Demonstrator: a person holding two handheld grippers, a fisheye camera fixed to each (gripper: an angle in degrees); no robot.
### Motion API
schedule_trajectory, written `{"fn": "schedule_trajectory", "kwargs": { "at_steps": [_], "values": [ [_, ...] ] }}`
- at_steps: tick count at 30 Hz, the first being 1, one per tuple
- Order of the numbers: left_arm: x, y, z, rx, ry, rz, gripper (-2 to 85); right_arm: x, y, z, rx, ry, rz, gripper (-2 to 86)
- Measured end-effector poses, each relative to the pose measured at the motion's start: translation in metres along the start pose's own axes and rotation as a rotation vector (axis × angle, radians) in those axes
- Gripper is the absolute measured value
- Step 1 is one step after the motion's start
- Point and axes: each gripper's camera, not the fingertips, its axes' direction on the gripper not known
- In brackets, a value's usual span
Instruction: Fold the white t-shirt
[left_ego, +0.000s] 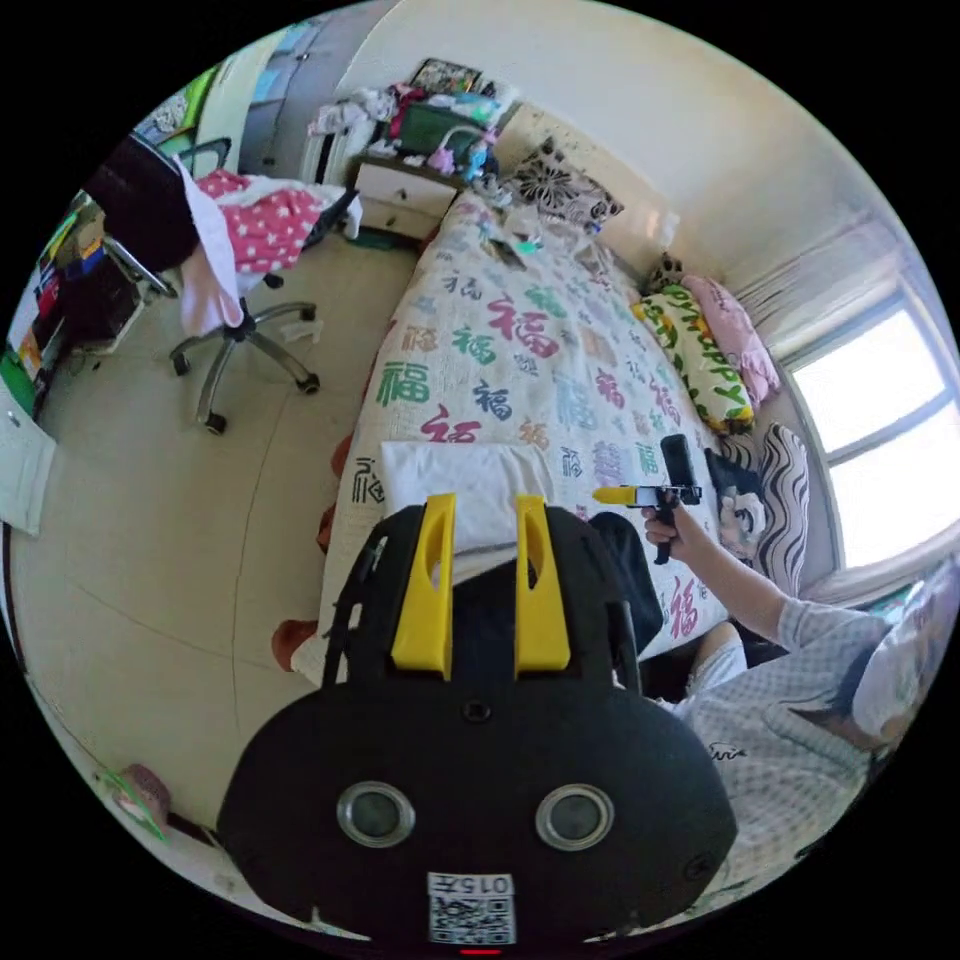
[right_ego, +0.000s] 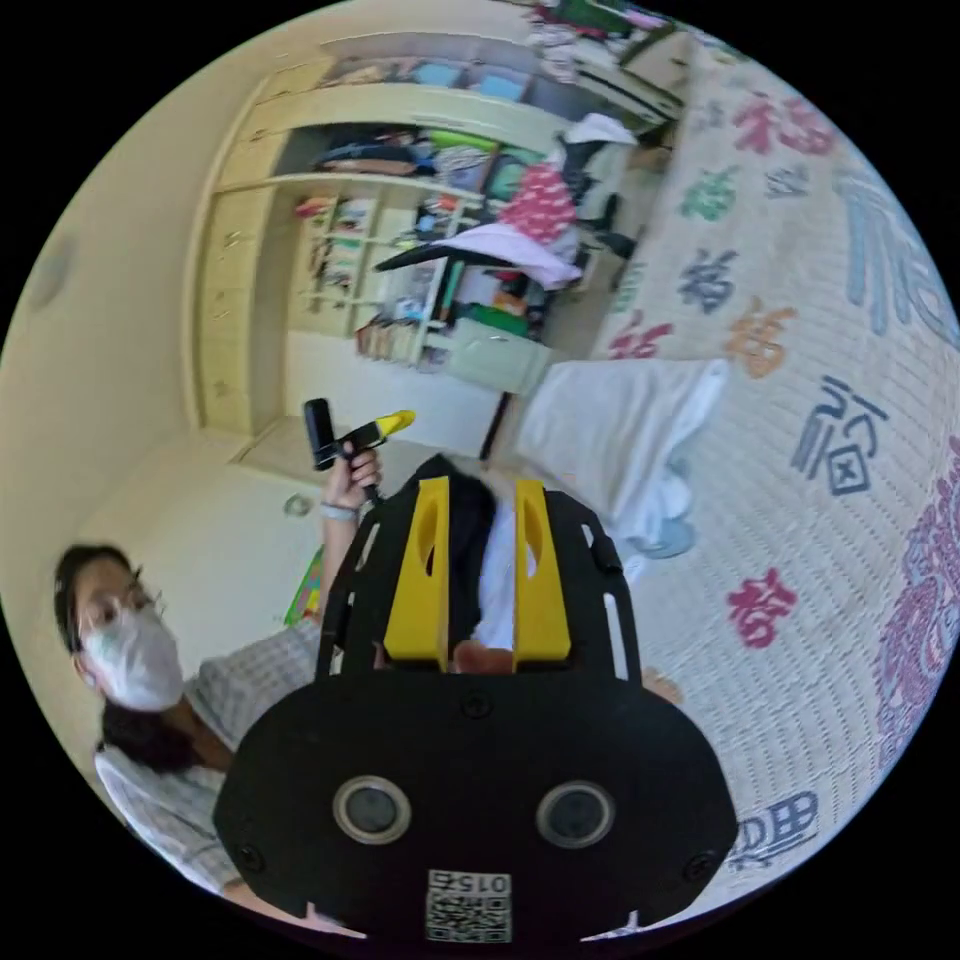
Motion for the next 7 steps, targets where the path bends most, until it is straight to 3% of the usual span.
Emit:
{"fn": "schedule_trajectory", "kwargs": {
  "at_steps": [3, 7],
  "values": [
    [0.022, 0.107, -0.042, 0.211, -0.044, 0.007, 11.1, -0.048, 0.045, 0.005, -0.082, -0.088, -0.174, 10.8],
    [0.005, 0.256, -0.039, 0.372, -0.008, -0.209, 13.4, -0.092, 0.097, 0.038, -0.218, -0.136, -0.271, 10.7]
  ]
}}
